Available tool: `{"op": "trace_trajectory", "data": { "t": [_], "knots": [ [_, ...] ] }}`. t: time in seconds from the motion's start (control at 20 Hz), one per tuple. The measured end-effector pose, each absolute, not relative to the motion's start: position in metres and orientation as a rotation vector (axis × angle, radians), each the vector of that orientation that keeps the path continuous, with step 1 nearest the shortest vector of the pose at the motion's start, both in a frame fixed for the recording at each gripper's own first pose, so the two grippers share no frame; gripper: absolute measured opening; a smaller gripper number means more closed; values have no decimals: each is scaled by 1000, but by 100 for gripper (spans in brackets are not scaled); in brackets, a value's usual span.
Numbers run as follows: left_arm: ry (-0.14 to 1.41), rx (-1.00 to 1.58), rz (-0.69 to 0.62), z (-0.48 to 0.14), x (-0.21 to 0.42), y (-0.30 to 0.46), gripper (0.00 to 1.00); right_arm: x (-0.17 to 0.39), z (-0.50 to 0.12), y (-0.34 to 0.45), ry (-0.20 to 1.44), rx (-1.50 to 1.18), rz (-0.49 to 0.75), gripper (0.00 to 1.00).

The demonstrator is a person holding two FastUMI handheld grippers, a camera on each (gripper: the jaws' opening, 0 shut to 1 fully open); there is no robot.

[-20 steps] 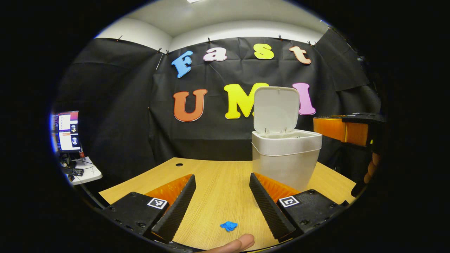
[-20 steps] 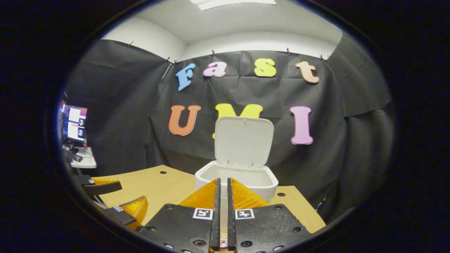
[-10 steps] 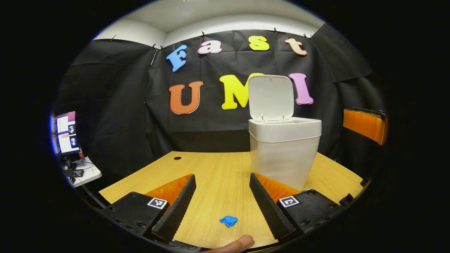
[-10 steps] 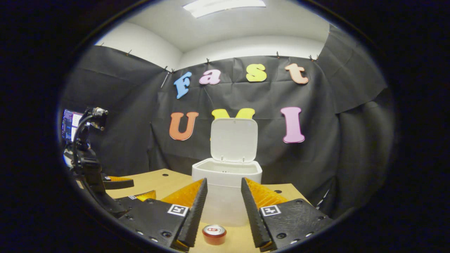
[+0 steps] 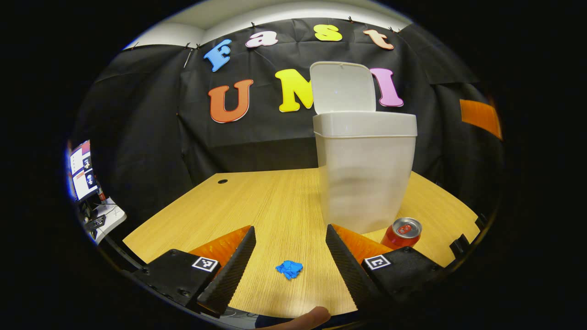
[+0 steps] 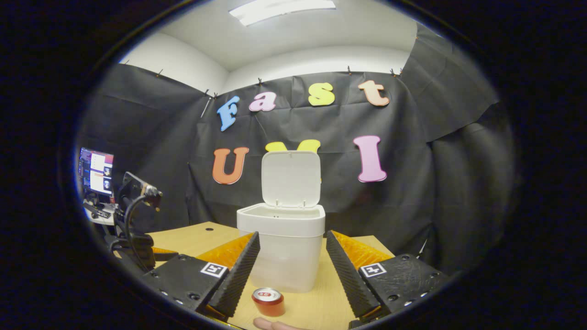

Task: Press the lid of the desktop garbage bin to open it, pick up the crumpled paper on the desktop and throw it into the bin, then pick up the pop can on the desktop and drop it into the bin, and finally close the garbage bin lid.

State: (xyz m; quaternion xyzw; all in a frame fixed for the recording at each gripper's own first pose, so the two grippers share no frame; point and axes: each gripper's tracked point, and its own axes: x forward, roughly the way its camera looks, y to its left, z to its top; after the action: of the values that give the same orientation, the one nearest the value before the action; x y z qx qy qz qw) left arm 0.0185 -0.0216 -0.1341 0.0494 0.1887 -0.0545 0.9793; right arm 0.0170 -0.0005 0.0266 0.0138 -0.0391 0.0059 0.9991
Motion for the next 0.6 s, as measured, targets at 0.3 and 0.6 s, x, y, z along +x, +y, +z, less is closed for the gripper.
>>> {"op": "trace_trajectory", "data": {
  "t": [0.3,0.6],
  "knots": [
    [559,57,-127,-188,19,-18,98,25,7,17,-6,50,34,95],
    [654,6,-130,-218,24,-10,98,28,0,15,14,19,19,95]
  ]
}}
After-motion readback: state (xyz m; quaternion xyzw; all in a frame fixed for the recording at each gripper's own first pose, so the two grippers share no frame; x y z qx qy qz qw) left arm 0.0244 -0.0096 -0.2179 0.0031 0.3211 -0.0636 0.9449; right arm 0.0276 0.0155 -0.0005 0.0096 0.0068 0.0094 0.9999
